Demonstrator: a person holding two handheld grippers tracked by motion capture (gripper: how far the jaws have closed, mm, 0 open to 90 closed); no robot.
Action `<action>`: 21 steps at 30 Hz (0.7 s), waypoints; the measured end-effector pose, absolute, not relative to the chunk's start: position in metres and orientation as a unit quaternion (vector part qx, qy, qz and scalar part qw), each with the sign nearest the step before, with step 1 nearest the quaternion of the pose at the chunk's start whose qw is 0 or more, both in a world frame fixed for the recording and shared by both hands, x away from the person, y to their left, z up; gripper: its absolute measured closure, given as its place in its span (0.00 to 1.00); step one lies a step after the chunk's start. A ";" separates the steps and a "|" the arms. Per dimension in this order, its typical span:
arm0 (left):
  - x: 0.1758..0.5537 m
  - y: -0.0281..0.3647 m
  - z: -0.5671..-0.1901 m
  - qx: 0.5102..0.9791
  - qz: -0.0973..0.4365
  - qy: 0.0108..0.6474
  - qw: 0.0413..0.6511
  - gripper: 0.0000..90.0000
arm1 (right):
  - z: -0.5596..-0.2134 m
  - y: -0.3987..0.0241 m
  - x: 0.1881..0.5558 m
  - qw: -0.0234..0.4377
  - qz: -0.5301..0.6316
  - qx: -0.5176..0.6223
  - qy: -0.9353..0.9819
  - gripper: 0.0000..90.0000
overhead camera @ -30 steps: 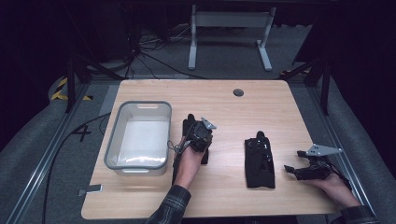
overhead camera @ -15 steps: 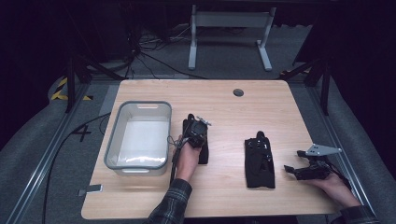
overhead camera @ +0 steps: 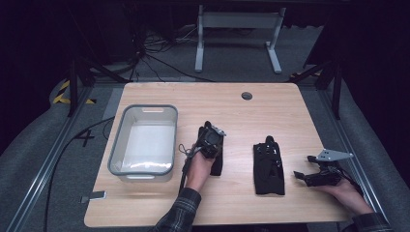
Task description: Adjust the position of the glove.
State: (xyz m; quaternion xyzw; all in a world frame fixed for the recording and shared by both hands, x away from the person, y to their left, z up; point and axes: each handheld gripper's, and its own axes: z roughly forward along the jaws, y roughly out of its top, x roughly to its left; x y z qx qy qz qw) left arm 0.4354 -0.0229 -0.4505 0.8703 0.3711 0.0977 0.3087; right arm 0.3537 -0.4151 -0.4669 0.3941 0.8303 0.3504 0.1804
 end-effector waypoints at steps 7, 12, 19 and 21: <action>0.424 -0.042 -0.451 0.880 0.074 0.345 0.319 1.00 | -0.467 -0.415 0.354 0.180 0.350 0.394 0.831 0.10; 0.417 -0.051 -0.451 0.884 0.066 0.331 0.322 1.00 | -0.467 -0.415 0.354 0.180 0.351 0.393 0.831 0.10; 0.407 -0.067 -0.451 0.891 0.049 0.309 0.330 1.00 | -0.467 -0.414 0.355 0.180 0.351 0.392 0.831 0.10; 0.406 -0.071 -0.452 0.890 0.047 0.306 0.333 1.00 | -0.467 -0.414 0.355 0.181 0.351 0.391 0.831 0.10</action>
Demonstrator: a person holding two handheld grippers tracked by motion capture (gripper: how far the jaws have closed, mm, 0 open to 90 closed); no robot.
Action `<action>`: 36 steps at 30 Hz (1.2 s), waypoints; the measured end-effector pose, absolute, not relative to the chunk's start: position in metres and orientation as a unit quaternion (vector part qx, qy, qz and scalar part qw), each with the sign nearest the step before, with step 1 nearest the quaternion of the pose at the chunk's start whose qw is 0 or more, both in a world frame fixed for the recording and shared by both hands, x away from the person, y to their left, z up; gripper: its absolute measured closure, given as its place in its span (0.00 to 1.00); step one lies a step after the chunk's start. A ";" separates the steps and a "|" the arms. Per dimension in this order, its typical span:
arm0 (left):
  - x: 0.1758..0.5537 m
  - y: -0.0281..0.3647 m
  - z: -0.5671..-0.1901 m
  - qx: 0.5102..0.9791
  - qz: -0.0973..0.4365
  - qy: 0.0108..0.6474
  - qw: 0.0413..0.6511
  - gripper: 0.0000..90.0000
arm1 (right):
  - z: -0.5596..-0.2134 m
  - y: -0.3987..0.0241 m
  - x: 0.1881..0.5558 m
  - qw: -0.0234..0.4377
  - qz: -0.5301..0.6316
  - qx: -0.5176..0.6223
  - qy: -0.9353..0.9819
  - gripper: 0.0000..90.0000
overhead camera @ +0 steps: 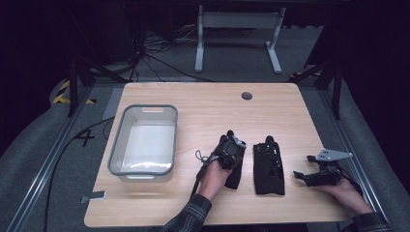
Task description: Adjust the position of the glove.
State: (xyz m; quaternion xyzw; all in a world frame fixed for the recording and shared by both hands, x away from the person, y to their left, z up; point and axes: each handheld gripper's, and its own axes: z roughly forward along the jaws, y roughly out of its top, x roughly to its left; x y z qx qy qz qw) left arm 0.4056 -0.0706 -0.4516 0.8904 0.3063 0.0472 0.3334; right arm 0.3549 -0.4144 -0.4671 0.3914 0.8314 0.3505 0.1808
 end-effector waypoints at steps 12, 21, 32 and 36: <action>0.403 -0.091 -0.453 0.891 0.042 0.289 0.348 1.00 | -0.467 -0.414 0.355 0.181 0.351 0.391 0.832 0.10; 0.404 -0.058 -0.433 0.875 0.069 0.307 0.368 1.00 | -0.467 -0.414 0.355 0.180 0.351 0.391 0.832 0.09; 0.410 -0.012 -0.441 0.869 0.066 0.350 0.342 1.00 | -0.467 -0.414 0.355 0.179 0.350 0.391 0.832 0.09; 0.404 -0.018 -0.445 0.875 0.057 0.340 0.340 1.00 | -0.467 -0.414 0.355 0.179 0.350 0.391 0.832 0.09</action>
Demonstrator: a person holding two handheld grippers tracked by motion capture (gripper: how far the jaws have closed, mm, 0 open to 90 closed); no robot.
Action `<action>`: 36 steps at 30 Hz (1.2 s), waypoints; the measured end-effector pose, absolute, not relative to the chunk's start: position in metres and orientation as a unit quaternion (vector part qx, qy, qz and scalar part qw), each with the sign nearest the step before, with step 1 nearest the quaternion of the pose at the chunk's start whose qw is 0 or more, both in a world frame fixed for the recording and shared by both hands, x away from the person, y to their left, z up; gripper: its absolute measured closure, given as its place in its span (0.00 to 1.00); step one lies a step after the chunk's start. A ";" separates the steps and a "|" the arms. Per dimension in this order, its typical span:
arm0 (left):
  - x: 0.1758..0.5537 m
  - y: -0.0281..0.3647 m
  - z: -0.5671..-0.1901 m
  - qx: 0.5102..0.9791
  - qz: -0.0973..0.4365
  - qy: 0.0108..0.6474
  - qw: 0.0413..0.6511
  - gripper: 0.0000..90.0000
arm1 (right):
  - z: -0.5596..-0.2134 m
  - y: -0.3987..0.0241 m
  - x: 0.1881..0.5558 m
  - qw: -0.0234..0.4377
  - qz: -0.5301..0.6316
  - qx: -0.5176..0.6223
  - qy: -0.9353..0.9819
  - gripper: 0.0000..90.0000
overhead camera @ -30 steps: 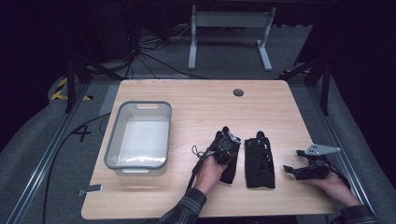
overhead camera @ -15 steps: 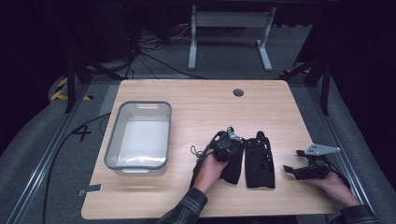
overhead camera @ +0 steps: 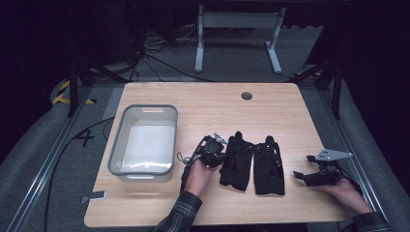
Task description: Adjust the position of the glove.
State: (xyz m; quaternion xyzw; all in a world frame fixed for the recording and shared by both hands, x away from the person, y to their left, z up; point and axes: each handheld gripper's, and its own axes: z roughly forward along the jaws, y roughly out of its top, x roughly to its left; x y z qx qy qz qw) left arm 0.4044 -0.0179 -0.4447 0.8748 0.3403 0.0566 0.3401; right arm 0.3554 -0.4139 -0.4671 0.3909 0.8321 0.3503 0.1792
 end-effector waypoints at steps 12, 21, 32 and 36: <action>0.388 -0.036 -0.446 0.888 0.038 0.307 0.341 1.00 | -0.467 -0.414 0.356 0.179 0.350 0.391 0.832 0.09; 0.405 -0.029 -0.445 0.860 0.056 0.347 0.370 0.76 | -0.467 -0.414 0.356 0.179 0.350 0.389 0.833 0.09; 0.408 -0.039 -0.456 0.868 0.059 0.354 0.344 0.77 | -0.467 -0.414 0.356 0.179 0.350 0.389 0.833 0.09; 0.406 -0.042 -0.455 0.870 0.057 0.351 0.341 0.86 | -0.467 -0.413 0.356 0.178 0.353 0.382 0.835 0.13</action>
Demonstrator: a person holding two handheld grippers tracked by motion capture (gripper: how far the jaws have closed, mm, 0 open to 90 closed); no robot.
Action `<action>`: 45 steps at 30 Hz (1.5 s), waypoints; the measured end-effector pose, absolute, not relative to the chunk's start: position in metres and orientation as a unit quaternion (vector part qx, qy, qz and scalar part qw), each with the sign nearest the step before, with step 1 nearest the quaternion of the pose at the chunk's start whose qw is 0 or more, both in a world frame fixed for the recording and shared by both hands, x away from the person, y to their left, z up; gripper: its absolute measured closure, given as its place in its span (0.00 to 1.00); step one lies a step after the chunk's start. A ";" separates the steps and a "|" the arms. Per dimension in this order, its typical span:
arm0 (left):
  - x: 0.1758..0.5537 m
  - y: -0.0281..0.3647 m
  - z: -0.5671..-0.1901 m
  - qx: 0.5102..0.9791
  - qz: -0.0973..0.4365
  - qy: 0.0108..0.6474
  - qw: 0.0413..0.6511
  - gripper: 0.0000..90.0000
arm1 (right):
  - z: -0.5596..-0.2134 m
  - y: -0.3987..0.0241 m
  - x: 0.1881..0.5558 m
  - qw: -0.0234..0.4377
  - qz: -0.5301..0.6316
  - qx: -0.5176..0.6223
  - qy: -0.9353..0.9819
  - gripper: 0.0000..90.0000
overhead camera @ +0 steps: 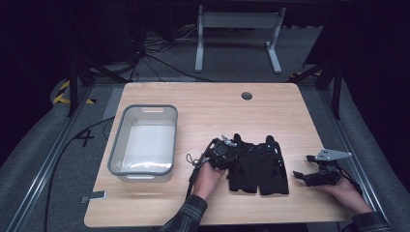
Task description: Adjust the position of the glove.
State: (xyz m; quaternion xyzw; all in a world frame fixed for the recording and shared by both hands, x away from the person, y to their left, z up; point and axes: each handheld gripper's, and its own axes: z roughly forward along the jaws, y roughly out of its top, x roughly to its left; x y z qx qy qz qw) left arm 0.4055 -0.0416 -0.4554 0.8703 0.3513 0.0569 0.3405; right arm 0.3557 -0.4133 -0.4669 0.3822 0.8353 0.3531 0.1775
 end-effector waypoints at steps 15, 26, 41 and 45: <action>0.406 -0.036 -0.447 0.844 0.028 0.375 0.383 0.97 | -0.449 -0.389 0.368 0.133 0.375 0.334 0.854 0.98; 0.404 -0.030 -0.432 0.823 0.006 0.369 0.431 0.97 | -0.454 -0.376 0.377 0.110 0.365 0.323 0.866 1.00; 0.401 -0.030 -0.411 0.807 0.000 0.352 0.475 0.97 | -0.455 -0.358 0.382 0.105 0.366 0.301 0.874 1.00; 0.401 -0.034 -0.408 0.804 -0.002 0.347 0.483 0.97 | -0.455 -0.353 0.383 0.103 0.366 0.297 0.876 1.00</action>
